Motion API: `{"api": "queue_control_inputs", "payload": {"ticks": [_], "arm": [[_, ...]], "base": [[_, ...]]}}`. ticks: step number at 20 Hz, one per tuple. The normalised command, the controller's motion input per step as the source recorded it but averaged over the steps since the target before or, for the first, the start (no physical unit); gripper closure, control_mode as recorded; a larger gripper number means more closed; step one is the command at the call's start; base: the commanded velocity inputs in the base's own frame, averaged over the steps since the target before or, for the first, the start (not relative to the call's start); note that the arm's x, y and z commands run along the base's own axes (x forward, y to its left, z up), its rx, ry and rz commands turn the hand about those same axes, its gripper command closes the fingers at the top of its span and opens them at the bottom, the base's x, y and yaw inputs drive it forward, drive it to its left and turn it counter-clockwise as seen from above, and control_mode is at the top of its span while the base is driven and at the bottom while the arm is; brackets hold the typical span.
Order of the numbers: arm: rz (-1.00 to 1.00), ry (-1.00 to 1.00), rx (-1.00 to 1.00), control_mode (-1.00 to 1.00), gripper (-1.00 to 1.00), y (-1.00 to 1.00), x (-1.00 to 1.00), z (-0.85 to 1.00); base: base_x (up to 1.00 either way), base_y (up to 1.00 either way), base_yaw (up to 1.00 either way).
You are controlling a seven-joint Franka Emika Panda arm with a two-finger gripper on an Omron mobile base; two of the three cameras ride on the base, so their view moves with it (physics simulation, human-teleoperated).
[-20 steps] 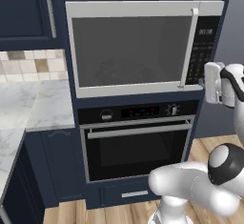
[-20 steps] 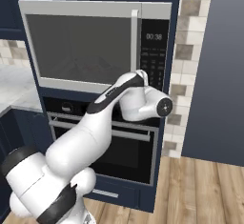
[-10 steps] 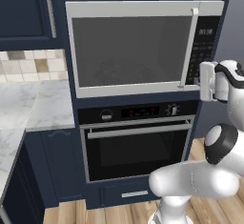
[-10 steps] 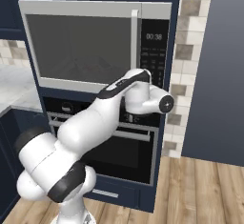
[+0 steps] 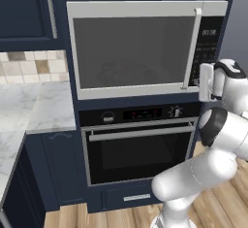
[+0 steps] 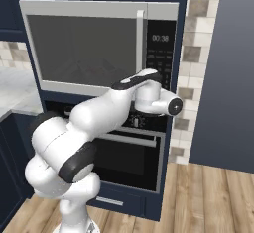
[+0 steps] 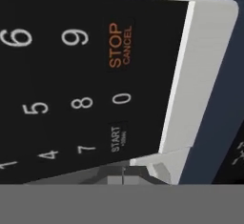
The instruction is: Place the tupperware containing the fish and mushroom meal in the microwave. Close the microwave door and press the start button to reheat the meal.
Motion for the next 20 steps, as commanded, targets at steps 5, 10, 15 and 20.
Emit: {"api": "queue_control_inputs", "payload": {"ticks": [5,10,15,20], "arm": [[-0.02,0.01,0.02,-1.00,1.00,-0.06,0.41,-0.22],[-0.03,0.00,0.01,-1.00,1.00,-0.13,0.45,-0.23],[-0.21,-0.01,-0.07,-1.00,1.00,0.23,0.53,-0.37],[-0.49,-0.28,-0.29,-1.00,1.00,0.92,0.02,-0.51]], "base": [[0.00,0.00,0.00],[0.00,0.00,0.00],[0.00,0.00,0.00],[0.00,0.00,0.00]]}}
